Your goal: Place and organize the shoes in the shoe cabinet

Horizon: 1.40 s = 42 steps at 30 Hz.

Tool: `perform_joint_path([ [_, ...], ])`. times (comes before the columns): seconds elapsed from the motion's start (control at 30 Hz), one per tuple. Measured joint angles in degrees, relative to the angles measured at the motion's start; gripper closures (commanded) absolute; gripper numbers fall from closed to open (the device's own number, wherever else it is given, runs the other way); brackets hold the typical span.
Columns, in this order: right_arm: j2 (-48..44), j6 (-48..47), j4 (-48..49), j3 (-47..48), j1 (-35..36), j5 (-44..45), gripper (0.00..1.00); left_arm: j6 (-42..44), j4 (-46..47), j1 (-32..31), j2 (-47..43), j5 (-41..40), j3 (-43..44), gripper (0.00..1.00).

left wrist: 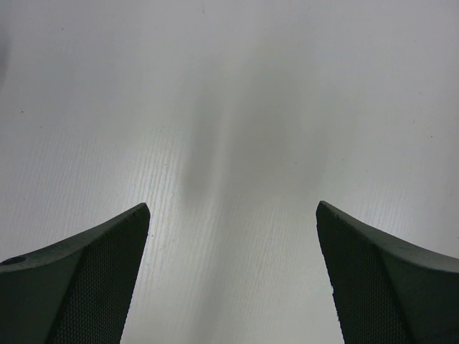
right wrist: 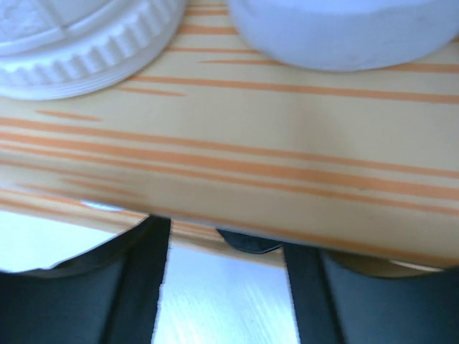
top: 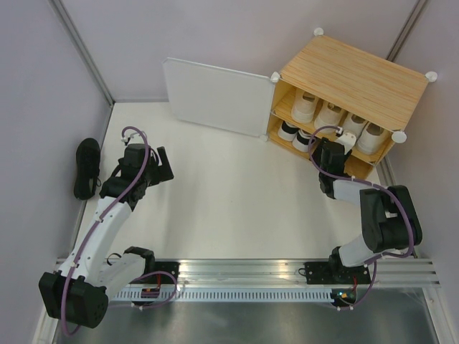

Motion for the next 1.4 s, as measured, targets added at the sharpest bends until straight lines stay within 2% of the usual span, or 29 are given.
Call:
perform_joint_path([
  [0.07, -0.6, -0.2, -0.5, 0.0, 0.3, -0.8, 0.18, 0.0, 0.0, 0.0, 0.0, 0.0, 0.0, 0.00],
  [0.23, -2.6, 0.4, -4.6, 0.2, 0.2, -1.2, 0.09, 0.0, 0.0, 0.0, 0.0, 0.0, 0.0, 0.00],
  [0.57, -7.5, 4.3, -15.0, 1.9, -2.7, -2.4, 0.09, 0.0, 0.0, 0.0, 0.0, 0.0, 0.0, 0.00],
  [0.7, -9.5, 6.6, -18.4, 2.6, -4.0, -3.1, 0.19, 0.0, 0.0, 0.0, 0.0, 0.0, 0.0, 0.00],
  [0.8, -10.8, 8.0, -20.3, 2.6, -4.3, -4.5, 0.34, 0.0, 0.0, 0.0, 0.0, 0.0, 0.0, 0.00],
  [0.83, -11.2, 8.6, -20.5, 2.6, -4.3, -5.0, 0.44, 0.0, 0.0, 0.0, 0.0, 0.0, 0.0, 0.00],
  [0.93, -11.8, 9.7, -20.5, 2.6, -4.3, -6.6, 0.61, 0.0, 0.0, 0.0, 0.0, 0.0, 0.0, 0.00],
  [1.0, -11.7, 10.6, -20.4, 2.5, -4.3, -7.2, 0.67, 0.0, 0.0, 0.0, 0.0, 0.0, 0.0, 0.00],
  [1.03, -11.6, 11.0, -20.4, 2.4, -4.3, -7.5, 0.75, 0.0, 0.0, 0.0, 0.0, 0.0, 0.0, 0.00],
  [1.07, -11.3, 11.4, -20.2, 2.3, -4.3, -7.6, 0.78, 0.0, 0.0, 0.0, 0.0, 0.0, 0.0, 0.00],
  [1.17, -9.5, 12.2, -19.1, 2.3, -4.3, -8.0, 0.84, 0.0, 0.0, 0.0, 0.0, 0.0, 0.0, 0.00],
  [1.4, -5.1, 12.9, -16.9, 2.3, -3.8, -7.5, 0.88, 0.0, 0.0, 0.0, 0.0, 0.0, 0.0, 0.00],
])
